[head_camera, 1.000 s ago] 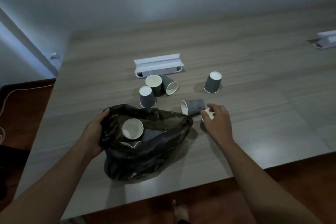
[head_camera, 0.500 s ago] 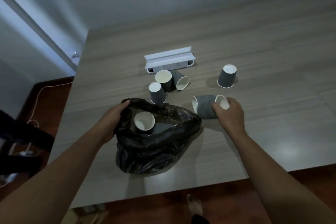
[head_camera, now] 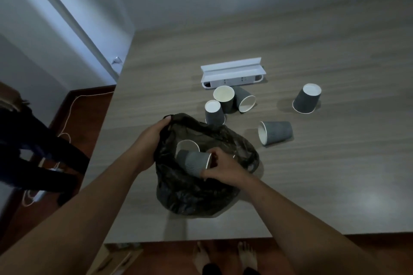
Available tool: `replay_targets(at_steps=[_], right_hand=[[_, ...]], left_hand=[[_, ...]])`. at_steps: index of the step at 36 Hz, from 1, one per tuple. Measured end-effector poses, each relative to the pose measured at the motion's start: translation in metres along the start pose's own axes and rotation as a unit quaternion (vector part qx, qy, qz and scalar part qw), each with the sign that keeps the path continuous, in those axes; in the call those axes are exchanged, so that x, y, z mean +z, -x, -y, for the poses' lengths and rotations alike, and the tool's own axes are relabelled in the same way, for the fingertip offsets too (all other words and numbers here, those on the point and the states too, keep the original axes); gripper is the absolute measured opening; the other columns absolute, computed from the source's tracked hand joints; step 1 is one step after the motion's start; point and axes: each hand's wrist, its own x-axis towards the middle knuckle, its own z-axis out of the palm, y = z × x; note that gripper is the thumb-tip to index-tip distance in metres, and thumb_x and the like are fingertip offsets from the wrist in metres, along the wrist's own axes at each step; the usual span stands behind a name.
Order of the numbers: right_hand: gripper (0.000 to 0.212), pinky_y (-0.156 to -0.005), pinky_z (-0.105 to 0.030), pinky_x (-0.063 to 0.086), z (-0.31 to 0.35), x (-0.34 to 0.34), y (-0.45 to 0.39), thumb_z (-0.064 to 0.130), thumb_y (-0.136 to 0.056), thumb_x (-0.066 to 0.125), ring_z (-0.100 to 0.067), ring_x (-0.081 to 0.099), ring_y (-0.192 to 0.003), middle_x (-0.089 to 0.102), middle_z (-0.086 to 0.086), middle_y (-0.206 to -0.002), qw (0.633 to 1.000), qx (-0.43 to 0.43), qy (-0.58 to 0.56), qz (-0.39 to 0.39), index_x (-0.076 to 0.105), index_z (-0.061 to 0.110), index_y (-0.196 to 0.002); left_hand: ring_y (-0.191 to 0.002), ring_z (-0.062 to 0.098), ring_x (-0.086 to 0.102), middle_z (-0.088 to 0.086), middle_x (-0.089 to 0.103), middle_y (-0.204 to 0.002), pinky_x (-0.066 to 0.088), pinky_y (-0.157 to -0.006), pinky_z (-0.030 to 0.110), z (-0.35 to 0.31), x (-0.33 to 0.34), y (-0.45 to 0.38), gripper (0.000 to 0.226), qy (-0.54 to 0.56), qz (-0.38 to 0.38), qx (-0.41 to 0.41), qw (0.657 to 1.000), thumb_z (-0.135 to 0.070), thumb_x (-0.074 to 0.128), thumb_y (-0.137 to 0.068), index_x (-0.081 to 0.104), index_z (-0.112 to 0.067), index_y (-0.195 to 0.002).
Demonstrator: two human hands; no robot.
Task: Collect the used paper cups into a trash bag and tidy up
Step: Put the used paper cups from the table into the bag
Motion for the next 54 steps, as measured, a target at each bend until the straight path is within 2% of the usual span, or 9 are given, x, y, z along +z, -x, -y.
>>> replay_targets(at_steps=[7,11,17,24,29,33,41,45,54], right_hand=[[0.086,-0.098,-0.036,0.046,-0.001,-0.013,-0.003,0.060,-0.057,0.081,-0.024,0.051,-0.121,0.052,-0.006,-0.130,0.955,-0.052,0.290,-0.031,0.054,0.019,-0.127],[0.088,-0.102,-0.038,0.044,0.002,-0.037,0.008,0.079,-0.058,0.063,-0.023,0.048,-0.121,0.048,-0.003,-0.125,0.955,-0.036,0.291,-0.052,0.056,0.026,-0.128],[0.056,-0.098,-0.044,0.042,-0.011,-0.125,0.003,0.018,-0.077,0.063,-0.031,0.042,-0.118,0.049,-0.009,-0.127,0.894,-0.077,0.277,-0.345,0.053,0.017,-0.132],[0.087,-0.112,-0.057,0.020,-0.053,-0.170,-0.021,0.031,-0.074,0.068,-0.028,0.020,-0.143,0.026,-0.002,-0.153,0.861,0.094,0.484,-0.121,0.022,0.024,-0.148],[0.057,-0.091,-0.043,0.044,-0.059,-0.165,-0.020,0.038,-0.065,0.072,-0.031,0.054,-0.112,0.055,-0.004,-0.116,0.879,0.082,0.410,-0.229,0.051,0.024,-0.116],[0.064,-0.079,-0.034,0.051,-0.032,-0.142,-0.005,0.054,-0.056,0.077,-0.024,0.063,-0.099,0.066,0.001,-0.106,0.924,0.011,0.156,-0.348,0.059,0.024,-0.109],[0.070,-0.067,0.000,0.043,0.042,-0.062,0.000,0.057,-0.051,0.085,0.017,0.059,-0.090,0.060,0.029,-0.097,0.981,-0.090,-0.004,-0.171,0.053,0.040,-0.111],[0.073,-0.091,-0.032,0.049,0.058,-0.023,-0.023,0.056,-0.061,0.082,-0.018,0.058,-0.108,0.056,0.001,-0.117,0.987,-0.056,0.100,-0.114,0.056,0.019,-0.119],[0.065,-0.106,-0.047,0.039,0.064,0.024,-0.045,0.038,-0.090,0.058,-0.039,0.031,-0.133,0.033,-0.018,-0.141,0.922,-0.125,0.365,0.038,0.037,0.008,-0.144]], left_hand=[[-0.083,0.021,0.075,0.008,0.078,-0.096,0.055,-0.072,0.031,-0.006,-0.013,-0.003,0.035,0.062,-0.001,0.018,0.998,-0.040,0.050,-0.096,0.073,-0.014,-0.103],[-0.090,0.025,0.072,0.011,0.076,-0.103,0.055,-0.077,0.034,-0.009,-0.017,-0.009,0.039,0.062,0.002,0.019,0.998,-0.040,0.052,-0.094,0.072,-0.013,-0.112],[-0.073,0.020,0.074,0.006,0.077,-0.088,0.056,-0.067,0.030,-0.011,-0.010,-0.019,0.030,0.070,0.032,0.010,0.997,-0.038,0.054,-0.093,0.072,-0.016,-0.102],[-0.086,0.023,0.070,0.008,0.073,-0.105,0.055,-0.073,0.031,-0.011,0.000,-0.019,0.037,0.063,0.039,0.009,0.997,-0.036,0.056,-0.092,0.068,-0.014,-0.120],[-0.080,0.021,0.071,0.008,0.076,-0.093,0.056,-0.072,0.029,-0.009,0.003,-0.018,0.036,0.066,0.026,0.006,0.997,-0.033,0.054,-0.093,0.068,-0.011,-0.118],[-0.096,0.029,0.069,0.015,0.073,-0.108,0.056,-0.079,0.035,-0.007,-0.001,-0.021,0.036,0.060,-0.029,0.003,0.998,-0.032,0.056,-0.093,0.068,-0.009,-0.118],[-0.083,0.023,0.074,0.012,0.077,-0.099,0.056,-0.082,0.037,-0.010,-0.002,-0.026,0.027,0.063,-0.034,0.012,0.997,-0.033,0.056,-0.094,0.073,-0.013,-0.101],[-0.079,0.019,0.075,0.008,0.078,-0.093,0.057,-0.069,0.030,-0.013,-0.006,-0.022,0.026,0.073,-0.017,0.019,0.997,-0.033,0.056,-0.093,0.075,-0.015,-0.097],[-0.082,0.018,0.075,0.005,0.078,-0.097,0.054,-0.064,0.028,-0.014,-0.025,-0.024,0.025,0.005,-0.021,0.031,0.999,-0.032,0.057,-0.093,0.071,-0.015,-0.105]])
